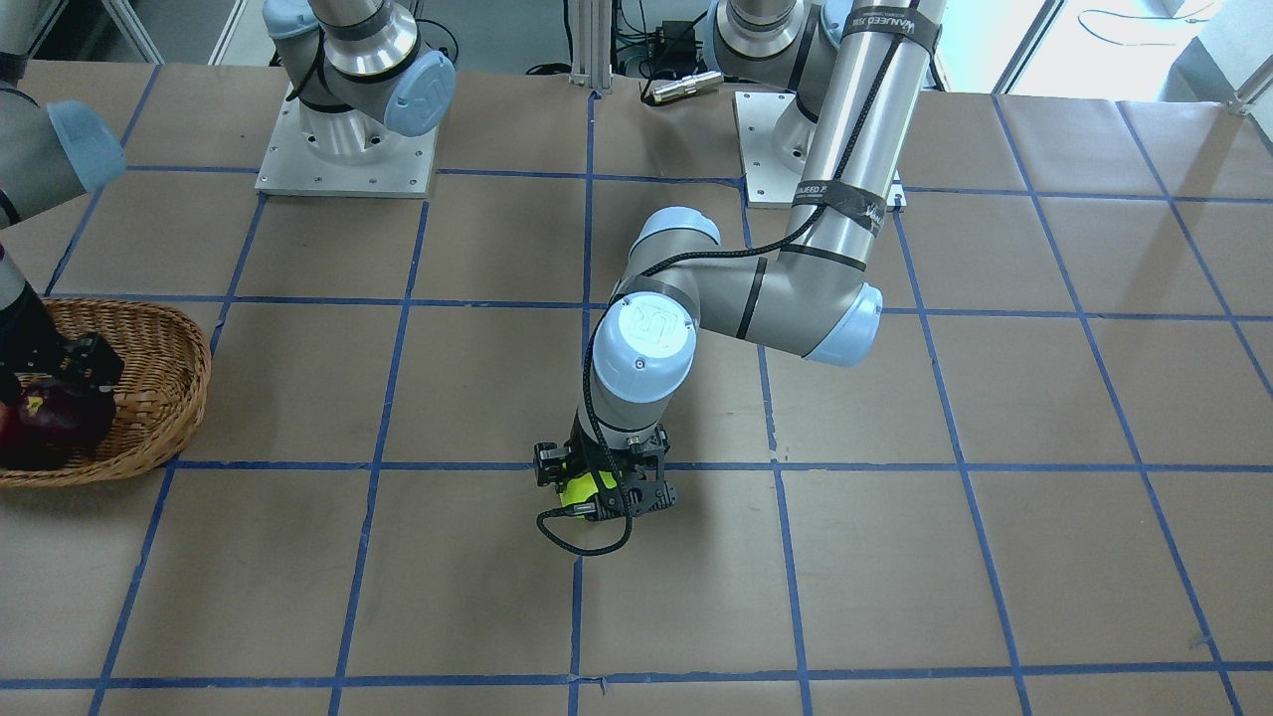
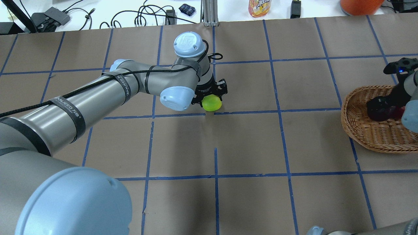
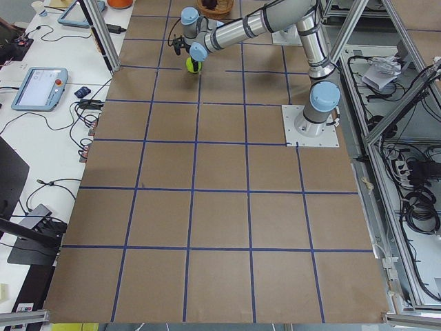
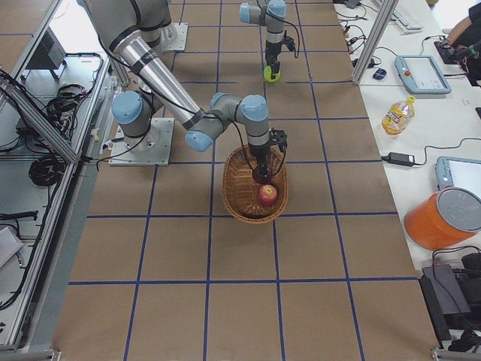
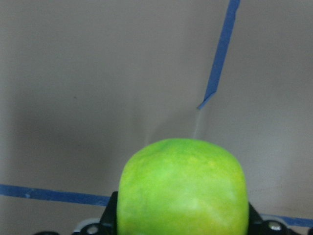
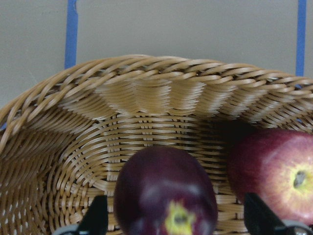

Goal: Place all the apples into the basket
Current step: 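Release the green apple at the center and raise the left gripper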

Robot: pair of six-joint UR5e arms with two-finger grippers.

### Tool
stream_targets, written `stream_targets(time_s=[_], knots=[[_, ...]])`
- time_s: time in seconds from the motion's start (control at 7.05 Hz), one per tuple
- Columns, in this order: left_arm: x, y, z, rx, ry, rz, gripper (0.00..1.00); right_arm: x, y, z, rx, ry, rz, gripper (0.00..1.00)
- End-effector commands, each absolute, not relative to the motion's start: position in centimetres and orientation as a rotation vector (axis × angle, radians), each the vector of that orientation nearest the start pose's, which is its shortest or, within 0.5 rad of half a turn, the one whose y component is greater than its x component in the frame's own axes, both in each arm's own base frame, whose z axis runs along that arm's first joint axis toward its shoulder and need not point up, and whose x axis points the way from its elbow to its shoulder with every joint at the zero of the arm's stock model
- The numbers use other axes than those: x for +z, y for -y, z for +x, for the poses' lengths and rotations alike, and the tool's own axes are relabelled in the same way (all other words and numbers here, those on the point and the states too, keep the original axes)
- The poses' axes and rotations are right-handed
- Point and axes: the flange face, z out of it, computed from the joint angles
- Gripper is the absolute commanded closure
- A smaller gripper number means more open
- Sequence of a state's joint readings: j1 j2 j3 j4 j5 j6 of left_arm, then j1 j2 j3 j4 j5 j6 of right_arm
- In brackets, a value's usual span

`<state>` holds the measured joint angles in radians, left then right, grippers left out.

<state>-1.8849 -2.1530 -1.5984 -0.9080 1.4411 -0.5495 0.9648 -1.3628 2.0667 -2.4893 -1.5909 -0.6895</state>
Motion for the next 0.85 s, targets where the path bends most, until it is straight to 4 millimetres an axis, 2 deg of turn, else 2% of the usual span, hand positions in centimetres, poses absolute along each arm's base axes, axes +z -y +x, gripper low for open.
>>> stream_targets(time_s=[0.0,0.14,0.28,0.43,0.57,0.71], knots=[[23.7,59.0,-33.2,-0.073,-3.284,-0.326,0.00,27.3,50.2,-16.9,-0.311,-3.283,-0.160,0.00],[26.9,60.1,-28.9,-0.076,-3.282,-0.293,0.00,28.1,51.7,-12.7,-0.292,-3.265,-0.130,0.00],[30.5,60.5,-24.3,-0.058,-3.277,-0.245,0.00,29.2,53.5,-7.3,-0.226,-3.227,-0.117,0.00],[33.5,60.3,-20.1,-0.038,-3.274,-0.147,0.00,30.9,55.6,-2.1,-0.196,-3.200,0.014,0.00],[36.3,59.5,-17.2,-0.041,-3.272,-0.107,0.00,31.0,57.2,4.0,-0.157,-3.179,0.089,0.00],[39.7,57.9,-15.2,-0.058,-3.261,-0.042,0.00,30.4,57.9,11.0,-0.177,-3.165,0.090,0.00]])
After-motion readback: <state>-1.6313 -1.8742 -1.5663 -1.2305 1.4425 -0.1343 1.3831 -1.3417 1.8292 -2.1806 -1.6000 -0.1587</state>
